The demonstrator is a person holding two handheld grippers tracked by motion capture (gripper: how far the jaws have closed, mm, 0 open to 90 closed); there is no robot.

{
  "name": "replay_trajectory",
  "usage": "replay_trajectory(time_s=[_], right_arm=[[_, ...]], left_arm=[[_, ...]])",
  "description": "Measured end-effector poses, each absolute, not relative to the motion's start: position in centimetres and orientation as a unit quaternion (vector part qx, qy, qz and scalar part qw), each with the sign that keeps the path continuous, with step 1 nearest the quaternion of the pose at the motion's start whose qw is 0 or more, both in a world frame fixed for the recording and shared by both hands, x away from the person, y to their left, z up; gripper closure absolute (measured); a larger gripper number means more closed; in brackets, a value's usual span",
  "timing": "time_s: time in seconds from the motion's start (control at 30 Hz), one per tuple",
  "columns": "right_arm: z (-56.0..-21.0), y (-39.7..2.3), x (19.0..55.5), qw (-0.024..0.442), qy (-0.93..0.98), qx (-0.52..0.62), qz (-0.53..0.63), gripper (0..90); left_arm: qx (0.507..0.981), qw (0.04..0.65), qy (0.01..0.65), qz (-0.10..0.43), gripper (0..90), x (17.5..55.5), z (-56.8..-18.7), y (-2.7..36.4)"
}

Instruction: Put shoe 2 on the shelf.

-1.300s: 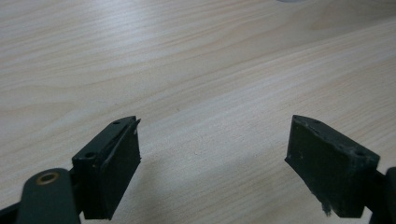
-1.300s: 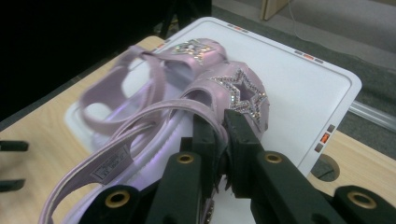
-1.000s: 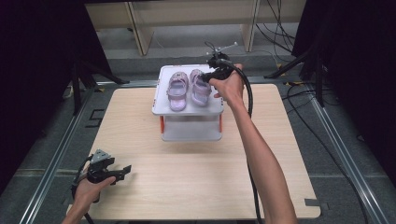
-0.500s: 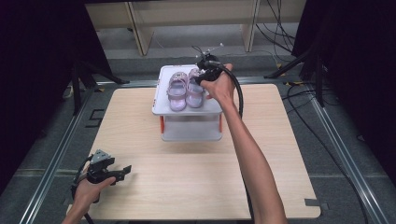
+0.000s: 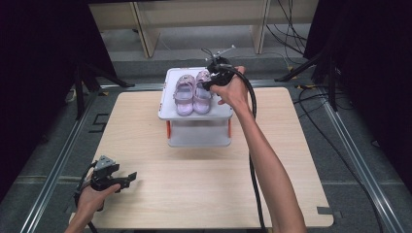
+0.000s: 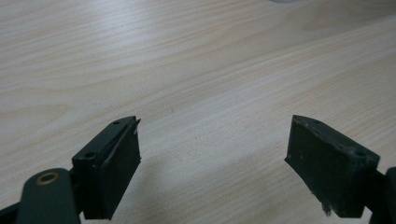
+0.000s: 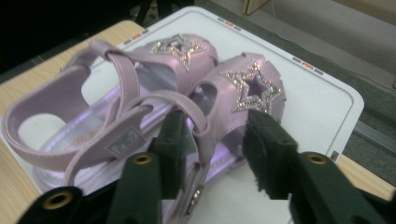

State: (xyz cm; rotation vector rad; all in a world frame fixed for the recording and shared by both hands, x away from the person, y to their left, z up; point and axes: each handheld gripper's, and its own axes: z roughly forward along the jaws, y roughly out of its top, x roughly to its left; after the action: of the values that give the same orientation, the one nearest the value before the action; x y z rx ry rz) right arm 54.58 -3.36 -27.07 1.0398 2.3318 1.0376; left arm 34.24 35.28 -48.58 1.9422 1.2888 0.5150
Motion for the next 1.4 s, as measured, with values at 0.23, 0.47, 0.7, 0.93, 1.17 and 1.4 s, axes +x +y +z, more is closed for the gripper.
replay_trajectory(time_s=[0.23,0.47,0.7,0.93,1.17,1.4], right_arm=[[-27.0,-2.7,54.3,0.206,0.844,0.352,0.35,82.3],[-26.5,-2.7,54.1,0.219,0.848,0.347,0.335,83.8],[-26.7,-2.2,53.9,0.22,0.847,0.35,0.334,81.1],[-27.1,-1.2,54.0,0.233,0.845,0.357,0.324,80.3],[-26.9,-1.2,54.3,0.239,0.847,0.35,0.322,81.7],[-27.5,-1.5,54.1,0.229,0.844,0.347,0.339,64.5]], left_arm=[[0.756,0.368,0.503,0.199,16.8,34.3,-48.6,35.4],[0.756,0.369,0.502,0.199,16.8,34.2,-48.6,35.4],[0.764,0.368,0.489,0.204,16.8,34.4,-48.6,35.4],[0.758,0.366,0.502,0.199,16.8,34.3,-48.6,35.3],[0.757,0.372,0.499,0.199,16.8,34.3,-48.6,35.4],[0.758,0.371,0.498,0.199,16.8,34.2,-48.6,35.3]])
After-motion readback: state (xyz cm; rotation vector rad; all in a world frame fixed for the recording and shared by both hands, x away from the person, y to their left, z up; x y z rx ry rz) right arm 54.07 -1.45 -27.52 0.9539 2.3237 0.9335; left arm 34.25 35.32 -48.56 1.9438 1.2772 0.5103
